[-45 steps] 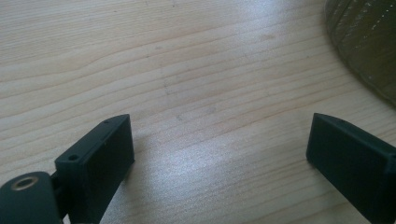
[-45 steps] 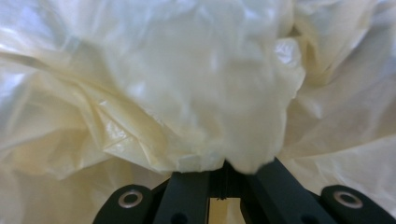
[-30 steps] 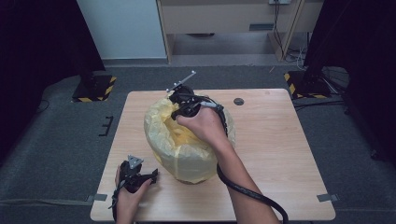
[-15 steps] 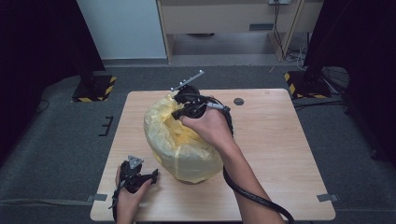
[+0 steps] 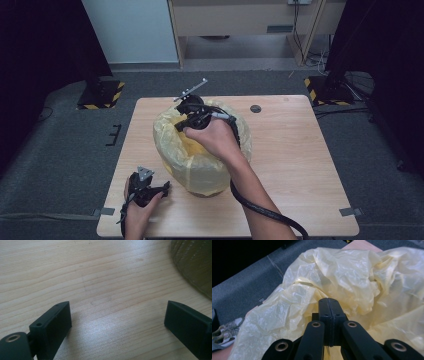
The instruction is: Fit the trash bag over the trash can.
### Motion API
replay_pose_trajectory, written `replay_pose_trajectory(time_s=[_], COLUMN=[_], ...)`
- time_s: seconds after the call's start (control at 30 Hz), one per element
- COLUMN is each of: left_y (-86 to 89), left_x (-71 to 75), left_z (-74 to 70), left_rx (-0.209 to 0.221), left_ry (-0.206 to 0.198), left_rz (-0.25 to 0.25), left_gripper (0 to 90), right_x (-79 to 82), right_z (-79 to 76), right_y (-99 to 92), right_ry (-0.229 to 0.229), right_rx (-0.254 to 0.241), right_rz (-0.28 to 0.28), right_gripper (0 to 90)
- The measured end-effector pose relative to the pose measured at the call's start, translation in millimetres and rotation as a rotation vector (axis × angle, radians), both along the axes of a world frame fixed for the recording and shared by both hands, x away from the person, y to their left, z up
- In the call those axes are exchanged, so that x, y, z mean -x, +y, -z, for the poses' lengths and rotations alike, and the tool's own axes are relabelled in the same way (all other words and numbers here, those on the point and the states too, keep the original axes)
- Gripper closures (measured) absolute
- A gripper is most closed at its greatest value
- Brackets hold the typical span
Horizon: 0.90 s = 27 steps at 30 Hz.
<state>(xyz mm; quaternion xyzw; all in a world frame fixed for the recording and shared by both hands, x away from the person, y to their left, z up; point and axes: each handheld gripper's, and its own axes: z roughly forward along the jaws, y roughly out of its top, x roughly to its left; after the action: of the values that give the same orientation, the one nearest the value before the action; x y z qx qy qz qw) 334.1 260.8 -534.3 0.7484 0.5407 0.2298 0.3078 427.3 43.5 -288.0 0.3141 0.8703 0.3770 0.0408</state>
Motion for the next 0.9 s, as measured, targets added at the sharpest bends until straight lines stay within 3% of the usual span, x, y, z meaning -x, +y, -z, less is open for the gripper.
replay_pose_trajectory(time_s=[0.43, 0.9], left_y=[0.0, -0.5], left_x=[0.0, 0.1], left_z=[0.0, 0.1], left_rx=[0.0, 0.001], left_ry=[0.0, -0.001], left_rz=[0.001, 0.001], left_gripper=[6.9, 6.9], right_x=[-9.5, 3.4], right_z=[18.7, -8.7], right_y=[8.5, -18.4], right_ry=[0.046, -0.01], right_rx=[0.041, -0.019], right_rz=[0.008, 0.021], right_gripper=[90.0, 89.9])
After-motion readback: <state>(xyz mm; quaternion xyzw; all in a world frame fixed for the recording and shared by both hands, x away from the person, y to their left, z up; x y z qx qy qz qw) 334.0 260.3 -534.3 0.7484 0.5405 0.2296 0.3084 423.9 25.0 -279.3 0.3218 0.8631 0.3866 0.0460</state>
